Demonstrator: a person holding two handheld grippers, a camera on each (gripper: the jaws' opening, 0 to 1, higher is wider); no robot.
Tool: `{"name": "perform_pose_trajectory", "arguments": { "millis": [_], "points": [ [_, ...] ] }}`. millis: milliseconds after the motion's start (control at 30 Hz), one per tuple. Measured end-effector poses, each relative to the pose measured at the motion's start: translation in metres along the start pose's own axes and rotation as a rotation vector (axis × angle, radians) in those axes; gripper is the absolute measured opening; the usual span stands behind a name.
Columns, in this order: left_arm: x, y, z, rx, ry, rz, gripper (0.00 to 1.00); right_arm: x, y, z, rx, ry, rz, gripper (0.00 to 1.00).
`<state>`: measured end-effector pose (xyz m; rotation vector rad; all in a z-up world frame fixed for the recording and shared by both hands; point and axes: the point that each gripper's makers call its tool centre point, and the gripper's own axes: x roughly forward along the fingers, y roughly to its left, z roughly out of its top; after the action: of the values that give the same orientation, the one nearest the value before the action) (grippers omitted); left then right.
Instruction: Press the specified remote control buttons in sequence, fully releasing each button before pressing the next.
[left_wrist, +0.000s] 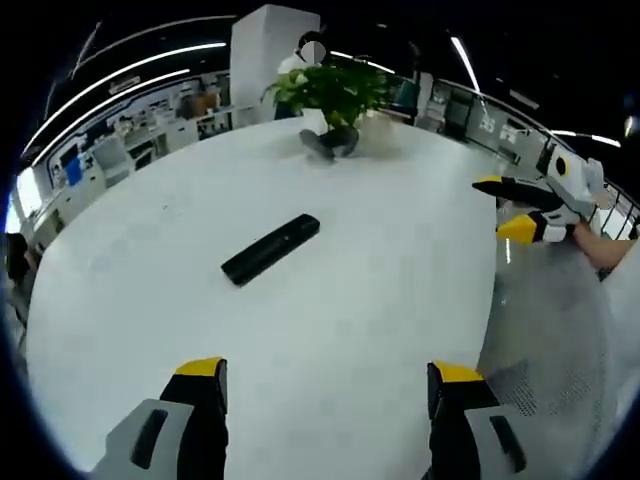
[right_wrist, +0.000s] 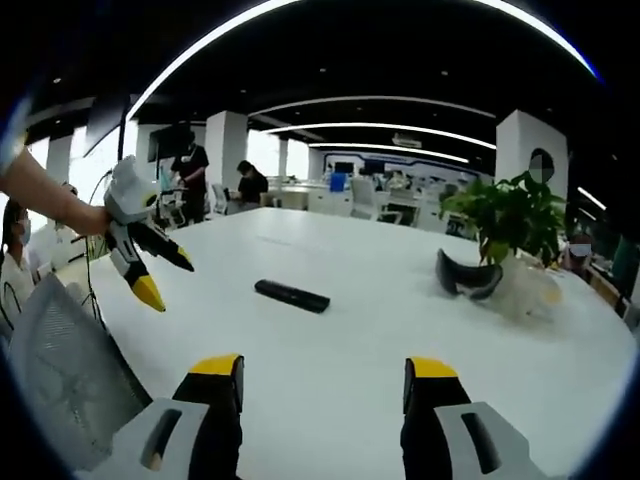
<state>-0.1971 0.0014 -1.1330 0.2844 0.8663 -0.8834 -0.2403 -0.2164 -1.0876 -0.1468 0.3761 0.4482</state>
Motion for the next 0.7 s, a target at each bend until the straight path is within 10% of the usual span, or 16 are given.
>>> {"name": "perform_pose_trajectory", "arguments": {
  "millis": [700],
  "points": [
    [0.054,0.066,0.011,0.260,0.266,-0.039,0.84,0.000,0.009,-0.020,-0.026,0.116,0.048,0.45]
  ]
}}
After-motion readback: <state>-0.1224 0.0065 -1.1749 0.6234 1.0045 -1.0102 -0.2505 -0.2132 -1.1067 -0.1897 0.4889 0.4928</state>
